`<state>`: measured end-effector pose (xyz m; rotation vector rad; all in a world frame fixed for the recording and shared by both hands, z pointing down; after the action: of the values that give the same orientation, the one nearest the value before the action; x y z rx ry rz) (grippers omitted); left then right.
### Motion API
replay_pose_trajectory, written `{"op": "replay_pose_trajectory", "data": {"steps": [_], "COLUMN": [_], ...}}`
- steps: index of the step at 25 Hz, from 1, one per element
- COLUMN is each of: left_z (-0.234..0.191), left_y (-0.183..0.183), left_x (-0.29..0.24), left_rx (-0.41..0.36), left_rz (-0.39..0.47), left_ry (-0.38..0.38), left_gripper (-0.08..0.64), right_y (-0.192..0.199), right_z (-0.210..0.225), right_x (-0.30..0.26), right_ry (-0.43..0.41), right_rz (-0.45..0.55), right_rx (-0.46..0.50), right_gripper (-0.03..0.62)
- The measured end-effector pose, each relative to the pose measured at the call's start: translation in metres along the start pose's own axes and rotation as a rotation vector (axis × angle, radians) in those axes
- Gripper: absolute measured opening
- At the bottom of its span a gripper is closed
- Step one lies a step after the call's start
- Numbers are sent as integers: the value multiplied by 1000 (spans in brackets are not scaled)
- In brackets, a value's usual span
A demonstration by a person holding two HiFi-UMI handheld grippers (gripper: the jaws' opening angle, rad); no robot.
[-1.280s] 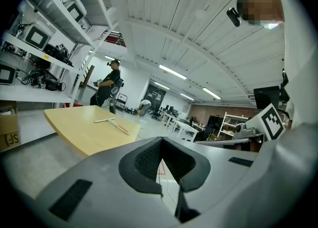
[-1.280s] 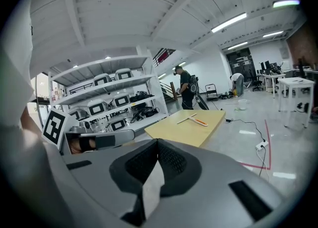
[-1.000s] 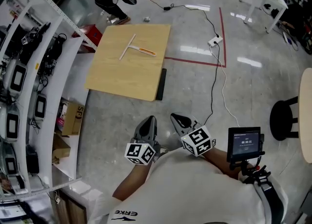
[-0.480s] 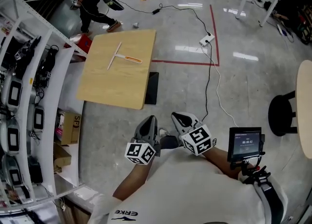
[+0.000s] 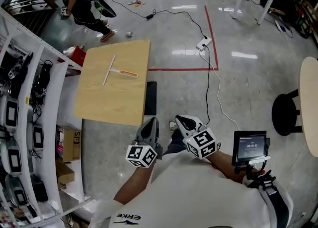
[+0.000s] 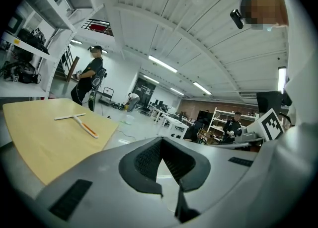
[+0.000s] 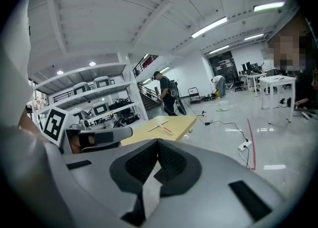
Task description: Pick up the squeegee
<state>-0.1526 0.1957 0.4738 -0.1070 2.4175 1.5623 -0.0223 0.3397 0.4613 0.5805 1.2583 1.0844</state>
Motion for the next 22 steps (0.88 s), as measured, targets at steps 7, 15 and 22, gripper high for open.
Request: {"op": "replay_pose_trajectory", "data": {"steps": [7,15,22], "left_z": [-35,-81,-113], "left_y": [-33,-73,-95], "left_x": [-48,-90,-118], "left_rx": [-3,14,25], "left_rz": [9,35,49], "left_ry": [24,26,30], "left_gripper": [3,3,4], "right_y": [-41,-89,-118], "right_z": [31,55,72], "right_x": [-40,-89,-127], "right_ry": [26,39,48], "right_rz": [5,-8,2], "right_rx": [15,43,55], "right_gripper": [3,3,3]}}
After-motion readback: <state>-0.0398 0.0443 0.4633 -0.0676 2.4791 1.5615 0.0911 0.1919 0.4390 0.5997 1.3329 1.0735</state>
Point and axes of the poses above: the fingertips, and each gripper's own axes: x backward along the fingers, z to its right, y out of its underside, the point moved 9 cm from there along x, backward along the fingers, and after that the axes turned 7 degrees about -z, right-handed, at the moved point
